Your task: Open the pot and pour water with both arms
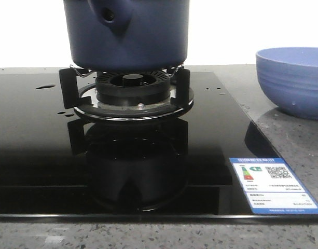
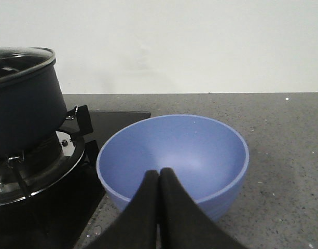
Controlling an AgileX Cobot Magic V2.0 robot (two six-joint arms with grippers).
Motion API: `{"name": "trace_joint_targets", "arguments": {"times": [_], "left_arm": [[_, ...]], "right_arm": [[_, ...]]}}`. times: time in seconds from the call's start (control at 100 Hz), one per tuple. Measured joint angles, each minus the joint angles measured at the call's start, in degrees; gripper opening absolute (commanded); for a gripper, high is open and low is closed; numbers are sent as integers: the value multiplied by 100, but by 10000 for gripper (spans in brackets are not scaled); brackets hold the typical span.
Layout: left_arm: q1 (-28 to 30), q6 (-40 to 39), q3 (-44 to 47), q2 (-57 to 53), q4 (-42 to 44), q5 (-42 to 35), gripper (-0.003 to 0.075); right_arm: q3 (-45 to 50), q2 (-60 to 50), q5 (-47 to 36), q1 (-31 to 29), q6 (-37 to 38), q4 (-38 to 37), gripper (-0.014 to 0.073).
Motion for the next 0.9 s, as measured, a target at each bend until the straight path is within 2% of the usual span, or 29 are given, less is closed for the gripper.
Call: {"name": "trace_joint_targets", "arguments": {"times": [0.9], "left_arm": [[0, 0, 0, 0, 28, 139, -19]], "right_arm": [[0, 0, 0, 0, 0, 0, -57]]}}
